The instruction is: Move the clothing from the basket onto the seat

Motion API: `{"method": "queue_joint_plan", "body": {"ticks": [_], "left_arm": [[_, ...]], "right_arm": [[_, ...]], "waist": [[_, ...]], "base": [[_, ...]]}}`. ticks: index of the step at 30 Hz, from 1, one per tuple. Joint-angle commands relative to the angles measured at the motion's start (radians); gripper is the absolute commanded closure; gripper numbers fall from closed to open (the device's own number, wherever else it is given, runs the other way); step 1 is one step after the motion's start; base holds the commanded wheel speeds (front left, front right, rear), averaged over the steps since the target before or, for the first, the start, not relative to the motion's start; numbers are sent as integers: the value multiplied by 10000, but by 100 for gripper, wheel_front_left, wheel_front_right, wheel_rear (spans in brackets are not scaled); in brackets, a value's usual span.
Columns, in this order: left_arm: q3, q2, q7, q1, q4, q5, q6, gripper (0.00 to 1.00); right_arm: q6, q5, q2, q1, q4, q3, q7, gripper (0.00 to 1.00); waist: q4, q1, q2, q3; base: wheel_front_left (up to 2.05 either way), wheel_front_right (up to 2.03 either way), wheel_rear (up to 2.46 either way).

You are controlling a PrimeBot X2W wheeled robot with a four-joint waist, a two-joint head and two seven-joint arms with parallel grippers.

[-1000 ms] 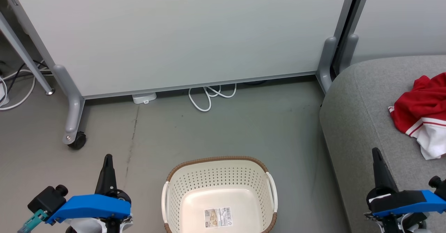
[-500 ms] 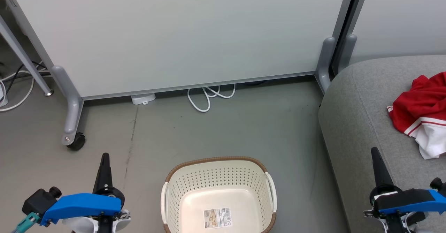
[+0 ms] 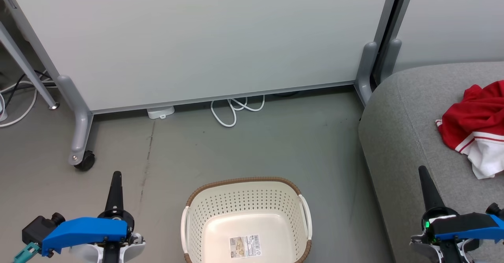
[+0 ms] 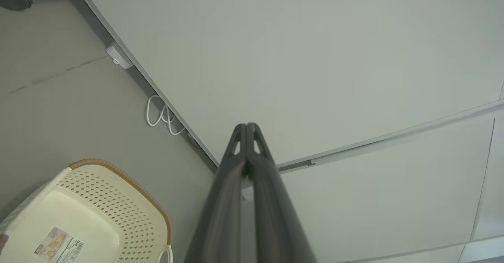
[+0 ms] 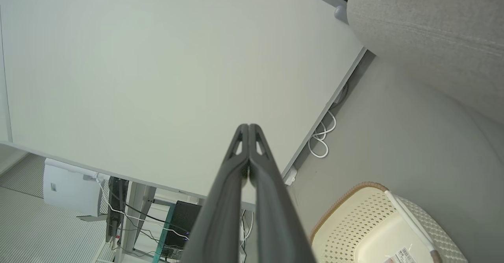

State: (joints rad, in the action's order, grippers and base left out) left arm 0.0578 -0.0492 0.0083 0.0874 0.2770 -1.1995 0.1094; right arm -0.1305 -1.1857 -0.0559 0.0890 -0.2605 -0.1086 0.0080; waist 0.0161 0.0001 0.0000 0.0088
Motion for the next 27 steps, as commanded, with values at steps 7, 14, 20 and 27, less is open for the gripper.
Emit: {"method": "queue_joint_plan", "body": {"ticks": [7, 14, 20, 27], "left_arm": [[163, -16, 222, 236, -154, -781, 93, 100], [233, -16, 379, 250, -189, -1400, 128, 100], [304, -16, 523, 252, -215, -1900, 157, 100], [385, -16, 657, 252, -250, -2458, 172, 100]], "right_arm": [[-3, -848, 13, 220, 124, -35, 211, 100], [-3, -1483, 22, 223, 136, -42, 380, 100], [-3, -1996, 31, 227, 143, -47, 509, 100], [-4, -2568, 39, 223, 150, -51, 650, 100]], "waist": [[-22, -1, 0, -8], [-44, -1, 0, -16], [-63, -1, 0, -22], [-85, -1, 0, -30]], "base": [[0, 0, 0], [0, 0, 0], [0, 0, 0], [0, 0, 0]]}}
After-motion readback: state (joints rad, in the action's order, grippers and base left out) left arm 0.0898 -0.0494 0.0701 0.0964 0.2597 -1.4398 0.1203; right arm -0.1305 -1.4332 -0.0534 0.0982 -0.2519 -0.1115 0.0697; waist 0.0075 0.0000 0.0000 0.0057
